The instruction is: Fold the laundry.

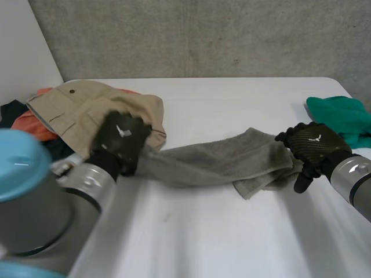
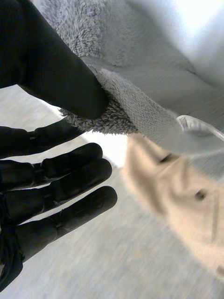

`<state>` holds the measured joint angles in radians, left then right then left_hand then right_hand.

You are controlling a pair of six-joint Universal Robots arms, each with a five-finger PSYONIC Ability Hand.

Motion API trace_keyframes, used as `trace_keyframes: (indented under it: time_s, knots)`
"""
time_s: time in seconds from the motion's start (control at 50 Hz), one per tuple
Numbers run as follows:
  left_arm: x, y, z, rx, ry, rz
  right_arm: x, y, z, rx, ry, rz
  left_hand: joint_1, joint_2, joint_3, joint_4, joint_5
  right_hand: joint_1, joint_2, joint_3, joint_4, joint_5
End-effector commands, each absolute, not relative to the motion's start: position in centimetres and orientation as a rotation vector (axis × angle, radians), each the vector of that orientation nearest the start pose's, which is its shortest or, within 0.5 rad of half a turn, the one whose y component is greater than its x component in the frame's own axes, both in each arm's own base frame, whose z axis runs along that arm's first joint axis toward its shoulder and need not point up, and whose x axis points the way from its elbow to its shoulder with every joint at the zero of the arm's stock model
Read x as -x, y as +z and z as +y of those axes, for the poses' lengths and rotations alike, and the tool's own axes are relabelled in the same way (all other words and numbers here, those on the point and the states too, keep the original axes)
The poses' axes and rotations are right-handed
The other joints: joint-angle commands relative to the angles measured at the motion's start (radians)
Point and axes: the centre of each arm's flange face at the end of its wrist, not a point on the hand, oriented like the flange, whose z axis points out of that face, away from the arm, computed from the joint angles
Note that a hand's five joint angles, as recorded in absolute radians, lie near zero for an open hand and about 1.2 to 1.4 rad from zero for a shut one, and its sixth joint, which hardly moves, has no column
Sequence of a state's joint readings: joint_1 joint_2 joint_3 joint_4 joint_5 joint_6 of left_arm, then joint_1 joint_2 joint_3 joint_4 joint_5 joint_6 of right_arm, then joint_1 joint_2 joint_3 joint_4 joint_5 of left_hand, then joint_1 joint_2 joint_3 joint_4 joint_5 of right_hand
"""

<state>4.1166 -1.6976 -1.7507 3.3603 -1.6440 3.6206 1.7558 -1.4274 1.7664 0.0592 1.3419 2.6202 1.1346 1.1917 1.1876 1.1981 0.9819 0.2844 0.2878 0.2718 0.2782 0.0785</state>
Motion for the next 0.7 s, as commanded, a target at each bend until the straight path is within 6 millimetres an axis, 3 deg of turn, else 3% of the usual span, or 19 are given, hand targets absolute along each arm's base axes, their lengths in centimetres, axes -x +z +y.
trace_keyframes:
  time_s: [0.02,0.12,0.18,0.26,0.32,0.38,0.46,0.6,0.7]
  knots:
    - [26.2,31.5,-16.7,-0.953,-2.387,1.987,-22.3,20.6,-23.6,1.152,-1.626,2.333,0.262,0.205,0.209,0.198,0.24,0.016,0.013,0.029,0.023,0.048]
    - [25.4,33.0,-16.0,-0.923,-2.401,2.009,-23.9,19.9,-23.1,1.157,-1.617,2.285,0.262,0.205,0.209,0.198,0.24,0.049,0.045,0.061,0.055,0.08]
    - [25.2,32.7,-15.9,-0.924,-2.38,2.045,-24.8,18.7,-24.1,1.12,-1.664,2.273,0.262,0.205,0.209,0.198,0.24,0.078,0.074,0.09,0.084,0.109]
    - [25.0,31.6,-16.5,-0.911,-2.336,2.091,-25.1,17.0,-26.1,1.054,-1.731,2.312,0.262,0.205,0.209,0.198,0.24,0.216,0.212,0.228,0.222,0.247]
    - [24.9,30.7,-17.3,-0.888,-2.29,2.143,-24.9,15.9,-28.2,0.996,-1.814,2.348,0.262,0.205,0.209,0.198,0.24,0.445,0.441,0.457,0.451,0.476]
    - [24.6,30.1,-17.9,-0.846,-2.273,2.192,-24.4,15.3,-30.6,0.933,-1.917,2.364,0.262,0.205,0.209,0.198,0.24,0.474,0.471,0.487,0.481,0.506]
    - [24.4,30.1,-18.3,-0.803,-2.284,2.223,-24.0,15.0,-32.0,0.904,-1.93,2.392,0.262,0.205,0.209,0.198,0.24,0.474,0.471,0.487,0.481,0.506]
    - [24.2,30.0,-18.6,-0.783,-2.28,2.226,-23.8,15.1,-31.3,0.849,-1.845,2.421,0.262,0.205,0.209,0.198,0.24,0.448,0.445,0.461,0.454,0.479]
    - [24.0,29.5,-19.2,-0.764,-2.252,2.246,-23.6,15.6,-32.1,0.706,-1.839,2.383,0.262,0.205,0.209,0.198,0.24,0.521,0.518,0.534,0.527,0.553]
